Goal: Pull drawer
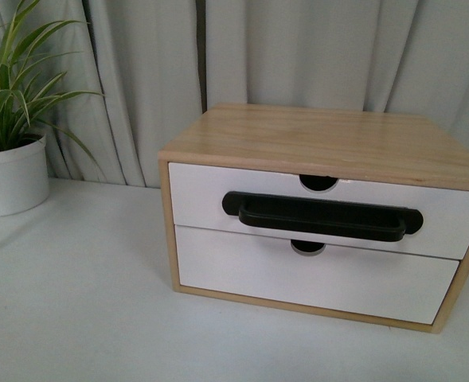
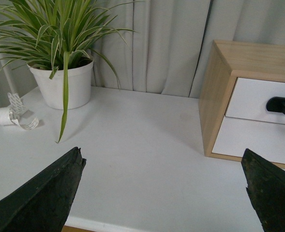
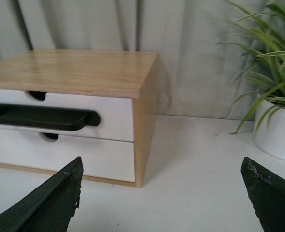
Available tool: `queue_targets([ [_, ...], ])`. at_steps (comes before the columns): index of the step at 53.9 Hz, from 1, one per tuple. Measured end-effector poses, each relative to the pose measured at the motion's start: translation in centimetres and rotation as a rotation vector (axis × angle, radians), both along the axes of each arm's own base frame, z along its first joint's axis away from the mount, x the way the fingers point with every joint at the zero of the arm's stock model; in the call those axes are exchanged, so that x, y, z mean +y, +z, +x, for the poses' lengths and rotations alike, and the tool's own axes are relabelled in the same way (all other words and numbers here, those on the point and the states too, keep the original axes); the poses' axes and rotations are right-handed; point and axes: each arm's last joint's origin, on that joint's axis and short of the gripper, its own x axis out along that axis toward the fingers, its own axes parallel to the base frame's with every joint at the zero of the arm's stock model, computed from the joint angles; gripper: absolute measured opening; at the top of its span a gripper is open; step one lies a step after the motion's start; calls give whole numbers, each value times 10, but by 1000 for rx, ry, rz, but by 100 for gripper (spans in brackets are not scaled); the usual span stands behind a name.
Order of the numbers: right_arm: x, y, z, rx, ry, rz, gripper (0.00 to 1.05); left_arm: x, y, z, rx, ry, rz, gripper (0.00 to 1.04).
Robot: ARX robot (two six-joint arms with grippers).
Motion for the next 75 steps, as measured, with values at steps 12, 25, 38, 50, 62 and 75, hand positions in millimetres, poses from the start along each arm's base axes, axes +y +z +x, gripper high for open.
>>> queue_targets([
  [12, 5, 15, 19, 214, 298, -154, 96, -24, 17, 27, 105, 30, 170, 99],
  [25, 12, 43, 45, 239, 466, -329, 96, -45, 44, 72, 134, -335, 409, 99],
  [38, 11, 58, 76, 259, 553, -443, 96, -72, 60, 114, 165, -679, 615, 99],
  [50, 11, 62, 103, 307, 640, -519, 96, -96, 68, 152, 213, -877, 712, 99],
  [62, 13, 63, 124, 274, 740, -566, 96, -128, 64, 178, 297, -1050, 786, 99],
  [75, 22, 54, 145, 277, 788, -616, 96, -158, 56, 204, 357, -1161, 875, 99],
])
